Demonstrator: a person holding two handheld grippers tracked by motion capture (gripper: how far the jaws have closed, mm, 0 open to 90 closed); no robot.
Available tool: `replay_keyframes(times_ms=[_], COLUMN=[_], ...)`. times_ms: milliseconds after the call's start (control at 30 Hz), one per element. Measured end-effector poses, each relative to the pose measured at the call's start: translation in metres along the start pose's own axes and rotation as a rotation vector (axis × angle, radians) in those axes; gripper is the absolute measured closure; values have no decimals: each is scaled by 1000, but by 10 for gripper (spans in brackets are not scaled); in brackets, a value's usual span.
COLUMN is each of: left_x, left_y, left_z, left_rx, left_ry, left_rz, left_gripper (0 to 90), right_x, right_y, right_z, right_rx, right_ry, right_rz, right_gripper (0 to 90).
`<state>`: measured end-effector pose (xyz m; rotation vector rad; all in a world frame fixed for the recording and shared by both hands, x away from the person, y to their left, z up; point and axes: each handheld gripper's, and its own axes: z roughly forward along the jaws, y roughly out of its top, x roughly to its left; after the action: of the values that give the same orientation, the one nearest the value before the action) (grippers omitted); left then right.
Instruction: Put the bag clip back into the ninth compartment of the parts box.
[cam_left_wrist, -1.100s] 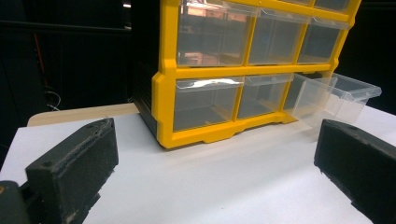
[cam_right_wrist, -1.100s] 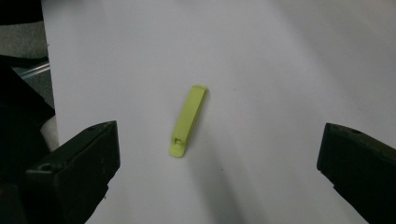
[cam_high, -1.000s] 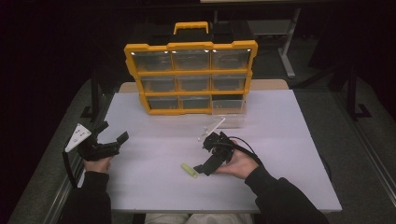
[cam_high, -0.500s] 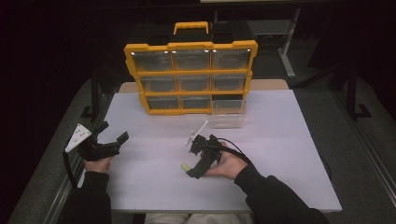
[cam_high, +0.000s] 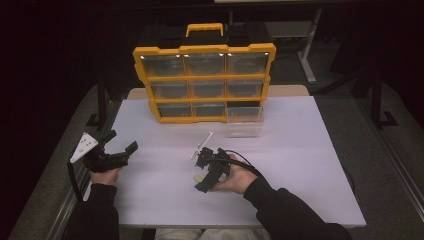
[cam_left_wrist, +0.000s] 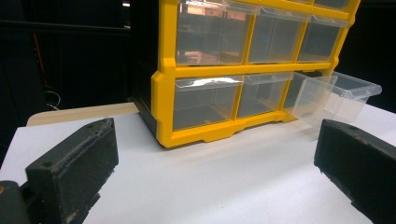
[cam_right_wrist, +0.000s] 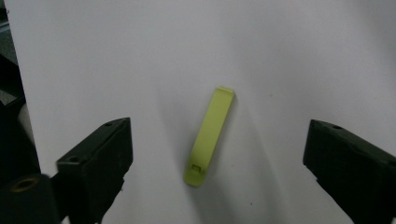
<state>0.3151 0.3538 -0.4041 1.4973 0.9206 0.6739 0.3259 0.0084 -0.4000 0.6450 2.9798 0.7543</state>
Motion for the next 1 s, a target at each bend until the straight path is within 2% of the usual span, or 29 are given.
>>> replay_keyframes(times_ms=[100, 133, 367, 400, 500, 1000], left_x=[0, 0, 0, 0, 1, 1], left_y=[0, 0, 0, 0, 0, 0], left_z=[0, 0, 0, 0, 0, 0], left_rx=[0, 1, 0, 0, -4, -2], left_ry=[1, 3, 3, 3, 3, 1], left_rz=[0, -1, -1, -1, -3, -2], left_gripper=[0, 0, 0, 0, 0, 0], right_x=[1, 2, 3, 3, 4, 4], right_y=[1, 2, 2, 2, 2, 1], right_z=[2, 4, 10, 10, 13, 20], right_rx=[-7, -7, 10, 10, 20, 49], right_ry=[0, -1, 7, 7, 1, -32], right_rz=[-4, -6, -16, -16, -24, -6], right_gripper=[101, 146, 325, 325, 418, 523])
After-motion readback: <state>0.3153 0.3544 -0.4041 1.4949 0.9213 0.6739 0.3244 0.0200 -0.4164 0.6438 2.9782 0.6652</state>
